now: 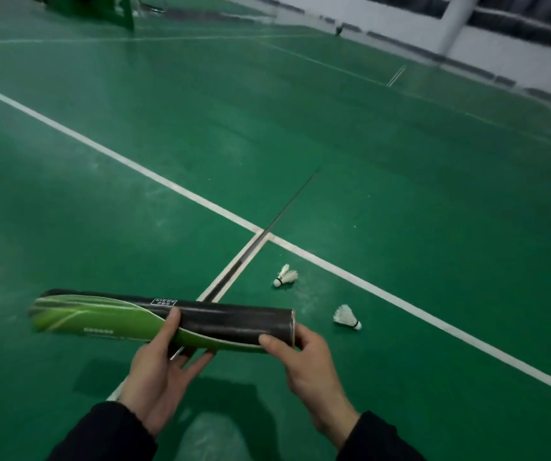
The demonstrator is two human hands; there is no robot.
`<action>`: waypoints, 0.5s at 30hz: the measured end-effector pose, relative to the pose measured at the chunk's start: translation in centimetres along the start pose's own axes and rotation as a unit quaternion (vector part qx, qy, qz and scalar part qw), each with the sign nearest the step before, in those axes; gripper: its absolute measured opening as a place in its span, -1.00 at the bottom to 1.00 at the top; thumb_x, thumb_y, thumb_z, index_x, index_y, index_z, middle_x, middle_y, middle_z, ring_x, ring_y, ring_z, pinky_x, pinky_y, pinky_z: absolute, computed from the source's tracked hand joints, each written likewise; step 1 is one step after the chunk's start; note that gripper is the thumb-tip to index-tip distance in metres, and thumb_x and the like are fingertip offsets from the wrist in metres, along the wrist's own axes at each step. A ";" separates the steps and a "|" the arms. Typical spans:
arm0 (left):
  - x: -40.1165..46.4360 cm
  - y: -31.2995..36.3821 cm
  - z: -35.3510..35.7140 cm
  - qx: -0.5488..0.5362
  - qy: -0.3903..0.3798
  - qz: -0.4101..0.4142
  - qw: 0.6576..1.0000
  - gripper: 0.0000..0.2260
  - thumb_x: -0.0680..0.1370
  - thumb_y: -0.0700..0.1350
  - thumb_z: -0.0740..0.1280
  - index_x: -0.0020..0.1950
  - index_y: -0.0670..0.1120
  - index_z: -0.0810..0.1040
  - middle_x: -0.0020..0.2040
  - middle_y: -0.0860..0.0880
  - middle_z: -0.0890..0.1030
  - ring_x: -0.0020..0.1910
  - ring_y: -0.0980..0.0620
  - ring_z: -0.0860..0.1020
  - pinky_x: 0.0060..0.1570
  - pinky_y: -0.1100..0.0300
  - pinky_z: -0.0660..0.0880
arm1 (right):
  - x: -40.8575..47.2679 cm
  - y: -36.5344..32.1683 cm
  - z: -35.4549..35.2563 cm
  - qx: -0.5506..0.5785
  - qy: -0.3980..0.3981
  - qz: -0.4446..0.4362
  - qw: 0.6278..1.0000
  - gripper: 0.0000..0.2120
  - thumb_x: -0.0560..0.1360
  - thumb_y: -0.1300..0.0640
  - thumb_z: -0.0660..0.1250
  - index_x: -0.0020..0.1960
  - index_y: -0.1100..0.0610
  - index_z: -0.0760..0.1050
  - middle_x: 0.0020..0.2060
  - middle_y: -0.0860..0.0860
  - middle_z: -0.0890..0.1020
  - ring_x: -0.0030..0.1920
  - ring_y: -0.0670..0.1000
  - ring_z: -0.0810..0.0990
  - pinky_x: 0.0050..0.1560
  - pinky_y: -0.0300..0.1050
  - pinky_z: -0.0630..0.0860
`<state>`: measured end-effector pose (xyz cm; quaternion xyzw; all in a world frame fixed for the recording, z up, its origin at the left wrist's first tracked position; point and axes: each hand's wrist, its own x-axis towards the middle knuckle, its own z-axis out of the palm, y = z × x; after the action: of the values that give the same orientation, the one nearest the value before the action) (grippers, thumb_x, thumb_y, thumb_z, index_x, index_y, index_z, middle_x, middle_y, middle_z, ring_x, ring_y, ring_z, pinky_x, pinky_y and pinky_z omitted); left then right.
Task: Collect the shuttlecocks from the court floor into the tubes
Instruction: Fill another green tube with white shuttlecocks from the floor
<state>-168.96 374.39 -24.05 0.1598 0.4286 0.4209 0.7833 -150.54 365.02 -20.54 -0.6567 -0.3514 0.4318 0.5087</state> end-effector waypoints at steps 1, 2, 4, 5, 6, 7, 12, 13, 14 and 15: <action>0.2 -0.4 0.6 0.000 -0.008 -0.002 1.000 -0.75 0.56 0.02 0.38 0.14 -0.11 0.63 0.04 -0.12 0.74 0.20 -0.12 0.62 0.01 -0.13 0.62 | -0.2 0.0 -0.6 0.006 0.001 0.007 1.000 -0.82 0.53 0.23 0.45 0.13 0.09 0.67 -0.22 -0.12 0.74 -0.29 -0.17 0.66 -0.22 -0.36 0.50; 0.5 -1.0 1.1 0.000 -0.012 -0.007 1.000 -0.76 0.58 0.00 0.37 0.15 -0.11 0.62 0.01 -0.11 0.74 0.22 -0.13 0.61 0.04 -0.14 0.59 | -0.3 0.3 -1.4 0.017 -0.012 0.030 0.999 -0.83 0.55 0.21 0.43 0.13 0.10 0.68 -0.33 -0.12 0.66 -0.47 -0.18 0.53 -0.40 -0.35 0.43; 1.3 -3.2 1.8 0.016 -0.017 -0.016 1.000 -0.70 0.59 0.00 0.37 0.25 -0.13 0.59 0.05 -0.11 0.74 0.24 -0.13 0.60 0.03 -0.13 0.59 | -0.1 1.7 -3.8 0.032 -0.047 0.093 0.994 -0.82 0.58 0.14 0.40 0.16 0.09 0.67 -0.30 0.02 0.50 -0.59 -0.15 0.22 -0.60 -0.29 0.18; 1.7 -4.5 2.0 0.030 -0.024 -0.016 0.999 -0.66 0.60 0.01 0.37 0.30 -0.14 0.57 0.08 -0.11 0.74 0.23 -0.12 0.61 -0.01 -0.10 0.62 | -0.2 2.9 -5.2 0.040 -0.071 0.116 0.990 -0.79 0.58 0.11 0.40 0.20 0.07 0.65 -0.22 0.07 0.49 -0.58 -0.14 0.18 -0.61 -0.28 0.14; 2.4 -5.8 2.1 0.042 -0.037 -0.014 0.998 -0.63 0.59 0.01 0.37 0.33 -0.14 0.54 0.10 -0.11 0.73 0.21 -0.10 0.63 -0.08 -0.06 0.66 | -0.1 4.3 -6.5 0.054 -0.101 0.131 0.985 -0.77 0.58 0.09 0.40 0.23 0.04 0.63 -0.16 0.06 0.50 -0.58 -0.14 0.19 -0.60 -0.28 0.15; 3.3 -7.0 2.1 0.053 -0.047 -0.014 0.997 -0.62 0.59 0.01 0.37 0.34 -0.15 0.53 0.10 -0.11 0.74 0.18 -0.08 0.64 -0.14 -0.03 0.68 | 0.1 5.9 -7.5 0.071 -0.131 0.141 0.979 -0.74 0.57 0.08 0.41 0.25 0.02 0.62 -0.13 0.03 0.53 -0.57 -0.13 0.22 -0.60 -0.28 0.18; 5.3 -12.9 -0.4 0.040 -0.020 -0.019 0.999 -0.63 0.57 -0.02 0.39 0.30 -0.19 0.56 0.13 -0.17 0.73 0.17 -0.12 0.67 -0.10 -0.06 0.70 | 2.0 13.3 -11.2 0.153 -0.185 0.214 0.947 -0.69 0.55 -0.14 0.36 0.14 0.03 0.65 -0.13 -0.03 0.60 -0.56 -0.09 0.26 -0.58 -0.26 0.23; 5.0 -13.8 -1.1 0.031 0.007 -0.017 0.999 -0.65 0.57 -0.02 0.38 0.28 -0.18 0.56 0.13 -0.17 0.72 0.17 -0.12 0.67 -0.10 -0.06 0.70 | 2.7 14.4 -11.9 0.143 -0.168 0.229 0.948 -0.66 0.58 -0.19 0.28 0.07 0.04 0.65 -0.17 -0.04 0.60 -0.55 -0.09 0.25 -0.57 -0.25 0.21; 4.8 -14.5 -1.6 0.023 0.030 -0.015 0.999 -0.67 0.58 -0.01 0.38 0.26 -0.18 0.58 0.13 -0.17 0.72 0.17 -0.13 0.67 -0.10 -0.05 0.70 | 3.6 15.3 -12.6 0.120 -0.138 0.228 0.956 -0.61 0.61 -0.21 0.20 0.02 0.06 0.64 -0.20 -0.03 0.62 -0.54 -0.08 0.26 -0.54 -0.23 0.22; 4.6 -15.0 -2.0 0.020 0.050 -0.016 0.998 -0.69 0.58 -0.01 0.37 0.23 -0.17 0.59 0.12 -0.18 0.73 0.18 -0.14 0.66 -0.09 -0.07 0.70 | 4.8 16.2 -13.6 0.081 -0.093 0.210 0.970 -0.60 0.64 -0.18 0.17 0.00 0.09 0.63 -0.19 0.02 0.66 -0.52 -0.06 0.30 -0.51 -0.21 0.26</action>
<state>-161.48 368.88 -36.82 0.1471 0.4782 0.4071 0.7641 -135.74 360.57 -35.81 -0.6295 -0.2157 0.6148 0.4232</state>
